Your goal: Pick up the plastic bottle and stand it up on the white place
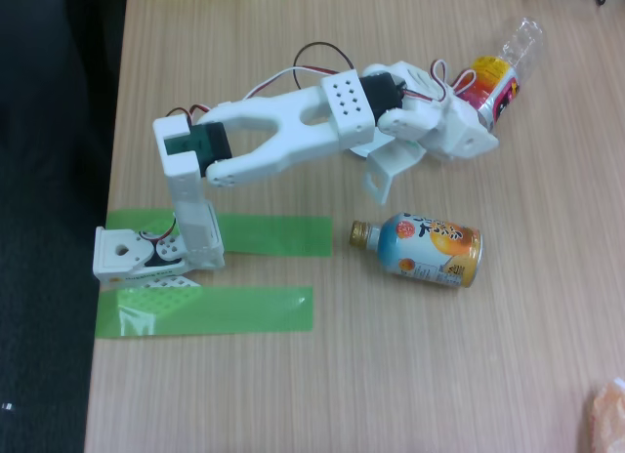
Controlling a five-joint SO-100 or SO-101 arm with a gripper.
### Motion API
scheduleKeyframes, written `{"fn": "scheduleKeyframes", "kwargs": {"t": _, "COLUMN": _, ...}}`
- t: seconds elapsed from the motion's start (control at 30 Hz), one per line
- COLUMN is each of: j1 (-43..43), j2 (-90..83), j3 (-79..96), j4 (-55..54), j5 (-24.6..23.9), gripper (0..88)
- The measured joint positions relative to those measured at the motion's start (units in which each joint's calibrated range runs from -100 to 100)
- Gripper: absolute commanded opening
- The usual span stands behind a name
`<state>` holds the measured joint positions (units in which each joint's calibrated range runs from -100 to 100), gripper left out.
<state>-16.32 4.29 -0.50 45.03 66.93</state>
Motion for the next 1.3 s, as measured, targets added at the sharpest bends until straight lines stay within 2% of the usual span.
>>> {"fn": "scheduleKeyframes", "kwargs": {"t": 0.63, "j1": -4.2, "j2": 0.1, "j3": 6.4, "j4": -0.4, "j5": 0.2, "gripper": 31.4}}
{"fn": "scheduleKeyframes", "kwargs": {"t": 0.9, "j1": -4.5, "j2": 0.1, "j3": 13.6, "j4": -10.0, "j5": 0.2, "gripper": 31.4}}
{"fn": "scheduleKeyframes", "kwargs": {"t": 1.3, "j1": -4.4, "j2": 4.5, "j3": 15.8, "j4": -11.7, "j5": 0.2, "gripper": 31.4}}
